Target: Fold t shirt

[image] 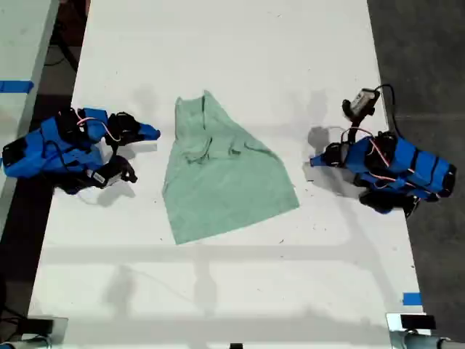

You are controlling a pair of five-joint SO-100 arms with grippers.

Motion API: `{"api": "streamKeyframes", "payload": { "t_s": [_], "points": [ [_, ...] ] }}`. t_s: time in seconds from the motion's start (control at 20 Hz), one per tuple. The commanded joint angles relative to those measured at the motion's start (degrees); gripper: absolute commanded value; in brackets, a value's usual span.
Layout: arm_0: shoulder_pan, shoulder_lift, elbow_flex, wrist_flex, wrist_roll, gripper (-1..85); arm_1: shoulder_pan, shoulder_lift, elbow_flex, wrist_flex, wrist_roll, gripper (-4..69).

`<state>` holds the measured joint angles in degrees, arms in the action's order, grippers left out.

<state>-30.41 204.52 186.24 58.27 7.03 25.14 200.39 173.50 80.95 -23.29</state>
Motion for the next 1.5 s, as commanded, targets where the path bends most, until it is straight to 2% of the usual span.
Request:
{"api": "streamKeyframes", "payload": {
  "t_s": [0.0,0.15,0.25,0.45,0.5,0.6,0.8,0.95,1.15,1.45],
  "points": [
    [-4.0,1.5,1.9,-0.2,9.9,-0.3,0.9,-3.4,-1.5,0.2,2.5,2.2],
    [-4.1,1.5,2.0,-0.2,9.9,-0.3,1.3,-5.9,-9.4,3.7,3.2,2.2],
    [-4.2,1.5,2.0,-0.2,10.0,-0.3,1.5,-12.7,-16.2,3.8,2.9,2.2],
    [-4.3,1.5,2.0,-0.2,10.1,-0.3,-1.6,-33.7,-27.8,-4.2,3.6,4.4],
    [-4.3,1.5,2.0,-0.2,10.0,-0.3,-2.9,-38.8,-30.0,-6.9,3.9,6.8],
    [-4.3,1.5,2.0,-0.2,10.0,-0.3,-6.7,-50.4,-34.6,-12.2,4.0,18.9],
    [-4.3,1.5,1.9,-0.1,10.1,-0.3,-14.2,-79.7,-50.0,-19.0,2.5,30.0],
    [-4.0,1.5,1.9,-0.1,9.9,-0.3,-17.1,-94.0,-55.9,-22.8,2.7,29.2],
    [-4.0,1.5,1.9,-0.2,10.0,-0.3,-16.6,-92.6,-49.3,-25.6,5.0,27.8],
    [-4.0,1.5,1.9,-0.2,10.0,-0.3,-15.8,-85.3,-46.8,-22.8,3.4,25.8]
  ]
}}
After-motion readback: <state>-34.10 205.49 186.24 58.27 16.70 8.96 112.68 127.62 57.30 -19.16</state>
